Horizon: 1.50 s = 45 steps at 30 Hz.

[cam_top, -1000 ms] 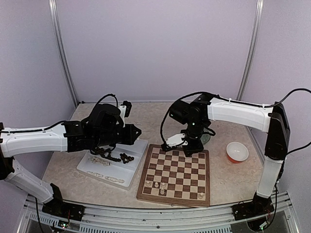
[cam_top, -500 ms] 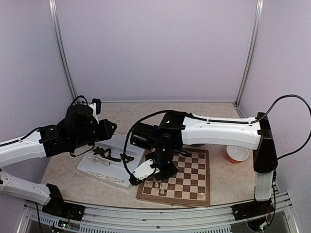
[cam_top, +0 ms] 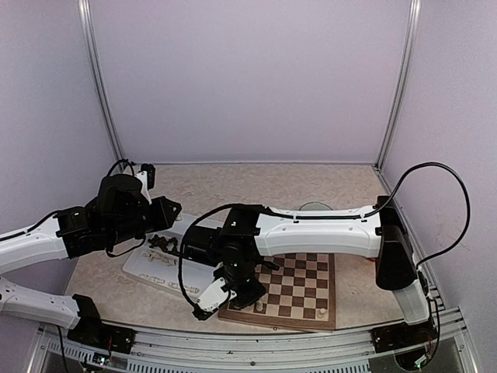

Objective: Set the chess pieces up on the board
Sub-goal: Place the rook at a1.

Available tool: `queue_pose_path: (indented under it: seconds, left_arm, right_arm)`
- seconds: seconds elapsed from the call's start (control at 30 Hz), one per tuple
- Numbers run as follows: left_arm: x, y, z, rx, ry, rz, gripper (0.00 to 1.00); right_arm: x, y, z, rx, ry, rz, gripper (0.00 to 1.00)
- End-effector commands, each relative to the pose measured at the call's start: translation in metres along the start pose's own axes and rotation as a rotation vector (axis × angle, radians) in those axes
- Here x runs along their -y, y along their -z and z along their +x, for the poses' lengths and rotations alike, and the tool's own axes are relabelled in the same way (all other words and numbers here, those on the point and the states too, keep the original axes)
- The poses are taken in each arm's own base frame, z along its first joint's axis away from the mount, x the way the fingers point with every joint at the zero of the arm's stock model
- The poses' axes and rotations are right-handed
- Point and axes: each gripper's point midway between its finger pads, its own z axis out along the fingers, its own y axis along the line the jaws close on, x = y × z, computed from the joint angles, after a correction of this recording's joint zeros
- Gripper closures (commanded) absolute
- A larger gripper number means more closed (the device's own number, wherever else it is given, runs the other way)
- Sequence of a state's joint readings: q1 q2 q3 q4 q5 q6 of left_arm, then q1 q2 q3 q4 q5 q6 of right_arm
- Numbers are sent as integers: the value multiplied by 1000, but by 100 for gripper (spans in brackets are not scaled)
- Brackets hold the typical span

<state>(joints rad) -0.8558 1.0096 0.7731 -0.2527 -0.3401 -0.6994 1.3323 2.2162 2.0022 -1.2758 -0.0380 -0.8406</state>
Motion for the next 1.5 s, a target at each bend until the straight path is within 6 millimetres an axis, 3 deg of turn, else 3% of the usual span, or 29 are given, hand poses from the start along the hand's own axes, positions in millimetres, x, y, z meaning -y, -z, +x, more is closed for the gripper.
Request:
queue_pose_path:
  seconds: [0.0, 0.83, 1.47]
  left_arm:
    - [1, 3, -3, 6, 0, 12, 100]
    - [6, -8, 16, -45, -20, 29, 100]
    - [5, -12, 23, -62, -26, 27, 100]
  right_arm:
    - [2, -8, -2, -21, 10, -10, 96]
    - [19, -34, 1, -69, 7, 38, 92]
    - [10, -42, 1, -62, 13, -1, 85]
